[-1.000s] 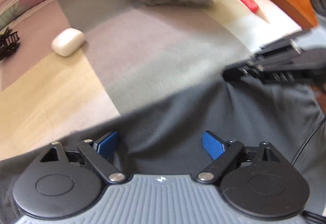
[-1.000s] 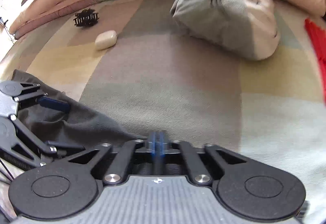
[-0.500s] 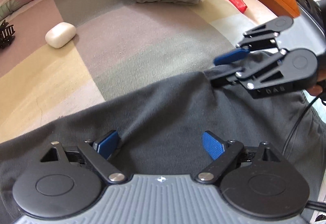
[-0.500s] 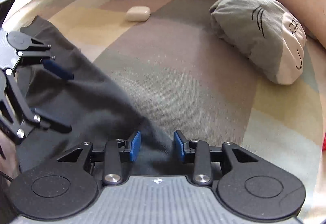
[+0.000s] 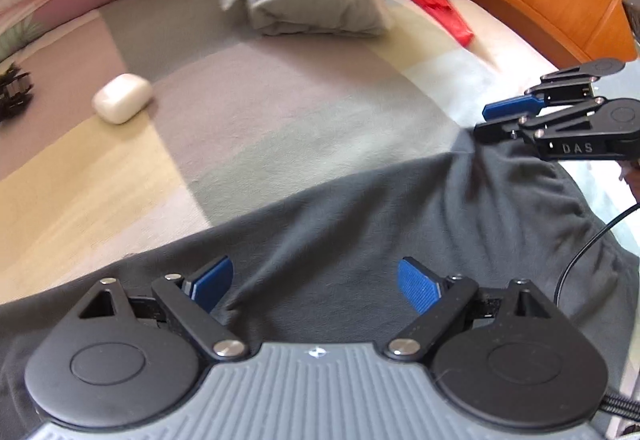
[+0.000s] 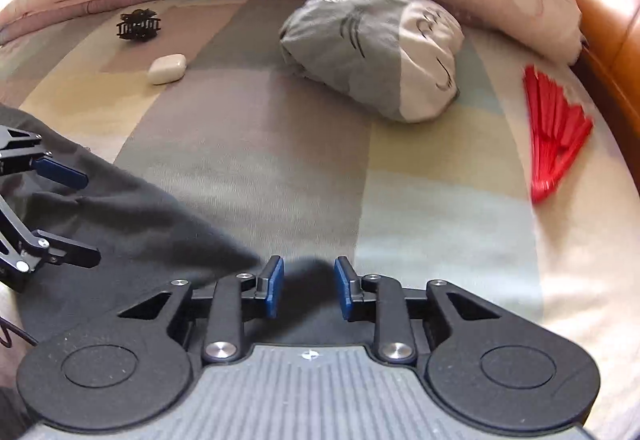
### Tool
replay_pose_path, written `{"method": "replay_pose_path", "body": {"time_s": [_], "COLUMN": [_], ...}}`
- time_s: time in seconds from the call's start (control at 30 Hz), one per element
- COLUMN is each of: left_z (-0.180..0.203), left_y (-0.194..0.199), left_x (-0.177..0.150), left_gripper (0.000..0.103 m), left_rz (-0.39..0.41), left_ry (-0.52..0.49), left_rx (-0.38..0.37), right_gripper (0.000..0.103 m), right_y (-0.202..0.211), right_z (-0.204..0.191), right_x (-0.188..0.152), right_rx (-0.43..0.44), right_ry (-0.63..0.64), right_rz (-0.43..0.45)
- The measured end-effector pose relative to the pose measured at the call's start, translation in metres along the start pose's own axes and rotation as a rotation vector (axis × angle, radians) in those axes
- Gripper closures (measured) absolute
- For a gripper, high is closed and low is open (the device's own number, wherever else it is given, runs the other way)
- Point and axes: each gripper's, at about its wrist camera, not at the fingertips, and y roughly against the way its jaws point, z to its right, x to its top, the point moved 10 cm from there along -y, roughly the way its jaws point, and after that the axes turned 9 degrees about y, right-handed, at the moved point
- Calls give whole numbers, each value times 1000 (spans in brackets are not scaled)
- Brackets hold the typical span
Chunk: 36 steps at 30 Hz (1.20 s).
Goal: Fold clothes
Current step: 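Move the open right gripper to the ribbed waistband while the left gripper hovers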
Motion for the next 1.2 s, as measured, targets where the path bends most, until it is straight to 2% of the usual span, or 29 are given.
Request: {"method": "replay_pose_path", "body": {"time_s": [0.13, 0.2, 0.3, 0.37, 0.4, 0.53, 0.63, 0.73, 0.77, 0.83, 0.93, 1.0, 1.07, 1.2], "left_z": [-6, -11, -21, -24, -23, 8, 47, 84, 95, 110, 105, 94, 83, 77], "left_y": [-12, -15, -14, -11, -8, 3, -2, -17, -23, -37, -52, -50, -44, -21], "left_x": [-9, -11, -10, -8, -6, 11, 21, 25, 25, 20, 34, 49, 61, 66], "left_gripper": [14, 12, 11, 14, 15, 15, 15, 15, 15, 15, 17, 18, 18, 17], "left_rz": [-38, -41, -36, -43, -39, 6, 1, -29, -42, -117, -53, 9, 45, 62], "left_ry": [-12, -5, 26, 63, 67, 34, 9, -5, -8, 21, 46, 69, 104, 135], "left_rx": [64, 107, 186, 191, 189, 53, -111, -239, -275, -350, -249, -142, -96, -117], "right_gripper": [67, 63, 64, 68, 67, 60, 58, 57, 54, 52, 52, 52, 50, 45], "right_y": [-14, -25, -16, -6, -1, 14, 14, 11, 10, 10, 10, 15, 22, 27], "right_z": [19, 39, 63, 76, 75, 55, 42, 40, 40, 41, 49, 53, 52, 34], "right_x": [-28, -42, -50, -57, -58, -56, -58, -64, -66, -70, -72, -70, -67, -56], "right_rx": [-44, -70, -100, -148, -132, -59, -14, -9, 0, 5, -27, -31, -19, 39], "right_ry": [-71, -79, -135, -155, -176, -101, -56, -51, -55, -57, -59, -77, -97, -74], "right_rz": [-70, -79, -74, -103, -99, -65, -60, -69, -68, -64, -62, -42, -23, 9]}}
